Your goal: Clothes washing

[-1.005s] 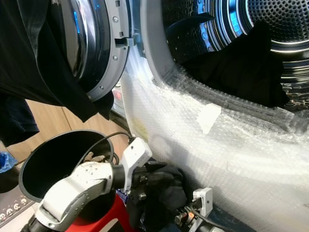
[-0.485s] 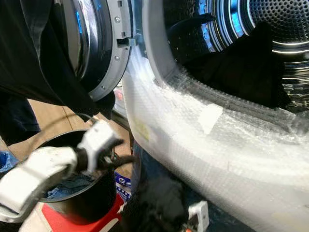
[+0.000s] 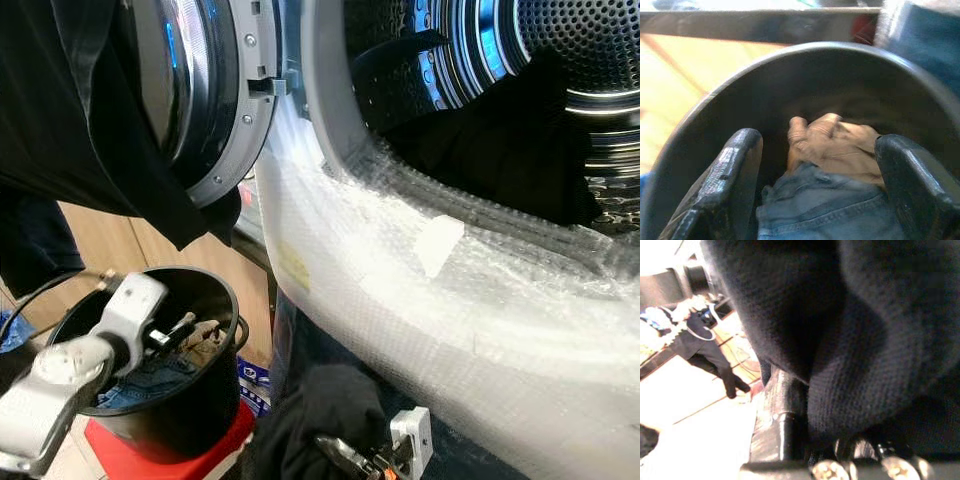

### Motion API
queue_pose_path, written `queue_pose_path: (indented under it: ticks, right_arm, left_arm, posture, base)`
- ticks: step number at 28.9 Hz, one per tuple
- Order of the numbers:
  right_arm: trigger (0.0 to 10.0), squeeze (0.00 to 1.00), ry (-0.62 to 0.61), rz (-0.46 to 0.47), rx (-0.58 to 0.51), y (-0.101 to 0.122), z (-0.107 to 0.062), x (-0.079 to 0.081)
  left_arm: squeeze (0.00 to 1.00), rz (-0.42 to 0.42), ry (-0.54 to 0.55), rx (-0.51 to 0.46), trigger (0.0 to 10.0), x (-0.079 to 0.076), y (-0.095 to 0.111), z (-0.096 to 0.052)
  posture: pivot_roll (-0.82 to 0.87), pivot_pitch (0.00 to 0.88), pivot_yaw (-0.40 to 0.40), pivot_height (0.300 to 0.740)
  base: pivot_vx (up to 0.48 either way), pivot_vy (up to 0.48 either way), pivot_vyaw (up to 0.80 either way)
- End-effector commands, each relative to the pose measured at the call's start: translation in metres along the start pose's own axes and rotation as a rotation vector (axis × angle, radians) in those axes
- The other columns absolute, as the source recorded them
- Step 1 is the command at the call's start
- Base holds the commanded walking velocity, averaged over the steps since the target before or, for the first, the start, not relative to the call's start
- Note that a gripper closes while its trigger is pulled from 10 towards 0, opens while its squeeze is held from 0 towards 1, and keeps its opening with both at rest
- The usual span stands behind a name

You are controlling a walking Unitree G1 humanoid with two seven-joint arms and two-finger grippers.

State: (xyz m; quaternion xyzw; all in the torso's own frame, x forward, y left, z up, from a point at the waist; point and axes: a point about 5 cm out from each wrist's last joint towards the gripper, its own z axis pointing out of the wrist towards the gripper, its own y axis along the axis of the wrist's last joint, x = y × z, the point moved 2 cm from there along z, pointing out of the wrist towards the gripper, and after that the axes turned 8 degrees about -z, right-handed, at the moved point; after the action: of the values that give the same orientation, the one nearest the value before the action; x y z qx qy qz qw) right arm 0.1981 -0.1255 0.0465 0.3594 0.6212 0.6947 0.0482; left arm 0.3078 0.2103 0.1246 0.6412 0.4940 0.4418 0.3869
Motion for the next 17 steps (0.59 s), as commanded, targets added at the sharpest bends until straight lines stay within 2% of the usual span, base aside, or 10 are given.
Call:
queue_pose_path:
  ticks: [1, 3, 5, 7, 10, 13, 17]
  right_arm:
    - [0.0, 0.0, 0.044, -0.032, -0.047, 0.014, 0.003, 0.008]
    - [0.0, 0.0, 0.062, -0.046, -0.061, 0.02, 0.004, 0.012]
    - [0.0, 0.0, 0.108, -0.076, -0.101, 0.034, 0.006, 0.022]
    - [0.0, 0.0, 0.12, -0.083, -0.108, 0.037, 0.006, 0.024]
    - [0.0, 0.0, 0.183, -0.119, -0.137, 0.052, 0.008, 0.039]
    - [0.0, 0.0, 0.21, -0.147, -0.159, 0.062, 0.01, 0.045]
    - [0.0, 0.0, 0.228, -0.192, -0.207, 0.078, 0.013, 0.049]
  left_arm:
    - [0.03, -0.022, 0.062, -0.05, 10.0, 0.008, 0.002, -0.001]
    - [0.02, -0.032, 0.112, -0.078, 10.0, 0.013, 0.0, -0.001]
    - [0.0, -0.075, 0.212, -0.106, 10.0, 0.023, -0.009, -0.003]
    - [0.0, -0.084, 0.232, -0.115, 10.0, 0.025, -0.01, -0.003]
    - [0.0, -0.165, 0.326, -0.217, 10.0, 0.035, -0.008, -0.008]
    - [0.0, -0.203, 0.375, -0.231, 10.0, 0.039, -0.012, -0.009]
    - [0.0, -0.167, 0.376, -0.229, 10.0, 0.038, -0.016, -0.01]
  posture:
    - [0.19, 0.0, -0.035, 0.74]
    - [0.19, 0.0, -0.032, 0.74]
    - [0.19, 0.0, -0.032, 0.74]
    - [0.19, 0.0, -0.032, 0.74]
    - [0.19, 0.0, -0.034, 0.74]
    - [0.19, 0.0, -0.031, 0.74]
    - [0.19, 0.0, -0.031, 0.74]
  base:
    - [0.0, 0.0, 0.0]
    - [0.0, 0.0, 0.0]
    - [0.0, 0.0, 0.0]
    - [0.0, 0.0, 0.0]
    - [0.0, 0.0, 0.0]
    - [0.0, 0.0, 0.0]
    - [0.0, 0.0, 0.0]
